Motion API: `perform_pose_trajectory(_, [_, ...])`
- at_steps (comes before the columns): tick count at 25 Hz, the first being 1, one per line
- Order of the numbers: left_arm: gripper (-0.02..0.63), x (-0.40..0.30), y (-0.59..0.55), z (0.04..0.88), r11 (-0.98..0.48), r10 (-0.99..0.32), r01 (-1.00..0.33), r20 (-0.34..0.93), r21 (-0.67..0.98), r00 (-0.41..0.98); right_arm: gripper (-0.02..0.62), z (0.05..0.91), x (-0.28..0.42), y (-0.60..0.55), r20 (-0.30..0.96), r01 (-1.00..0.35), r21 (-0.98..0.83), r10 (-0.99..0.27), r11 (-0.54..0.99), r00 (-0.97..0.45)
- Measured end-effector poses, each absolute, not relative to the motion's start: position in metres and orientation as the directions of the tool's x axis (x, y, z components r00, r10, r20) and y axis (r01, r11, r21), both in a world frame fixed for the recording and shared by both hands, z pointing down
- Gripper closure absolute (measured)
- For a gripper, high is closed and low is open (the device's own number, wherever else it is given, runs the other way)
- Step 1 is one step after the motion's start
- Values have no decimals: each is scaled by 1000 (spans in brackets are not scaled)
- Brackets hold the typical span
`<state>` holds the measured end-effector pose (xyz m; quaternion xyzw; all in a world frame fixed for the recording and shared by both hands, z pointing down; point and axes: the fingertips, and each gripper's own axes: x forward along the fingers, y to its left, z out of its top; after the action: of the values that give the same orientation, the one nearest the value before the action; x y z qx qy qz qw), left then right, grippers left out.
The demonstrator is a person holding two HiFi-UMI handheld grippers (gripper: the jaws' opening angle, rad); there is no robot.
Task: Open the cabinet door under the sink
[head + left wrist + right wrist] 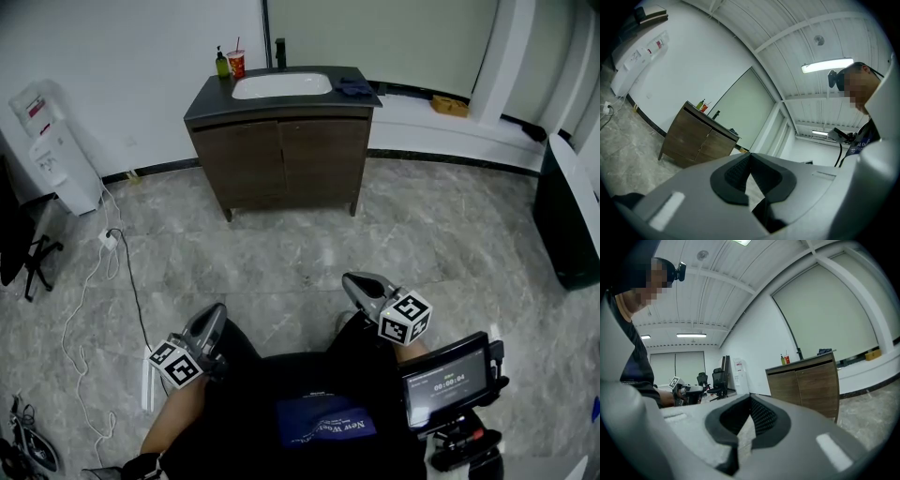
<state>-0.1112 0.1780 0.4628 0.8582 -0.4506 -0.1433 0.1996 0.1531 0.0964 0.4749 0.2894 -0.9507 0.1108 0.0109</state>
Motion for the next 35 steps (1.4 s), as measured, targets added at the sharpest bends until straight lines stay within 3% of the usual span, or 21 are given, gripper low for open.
perform_pose_trajectory(13, [600, -88, 95, 454, -530, -827, -724, -80, 442, 557, 595, 475, 177, 2, 77, -554, -185, -550, 812, -832])
perform_pose_trajectory(20, [600, -109, 79, 468, -478, -859, -734, -79, 482, 507, 595, 481, 159, -12, 106, -528, -180, -518, 830, -849])
perform_pose_trajectory(35, [600, -93, 59, 478, -497, -841, -712, -76, 496, 535, 595, 488, 165, -26, 119, -530, -185, -517, 827, -848])
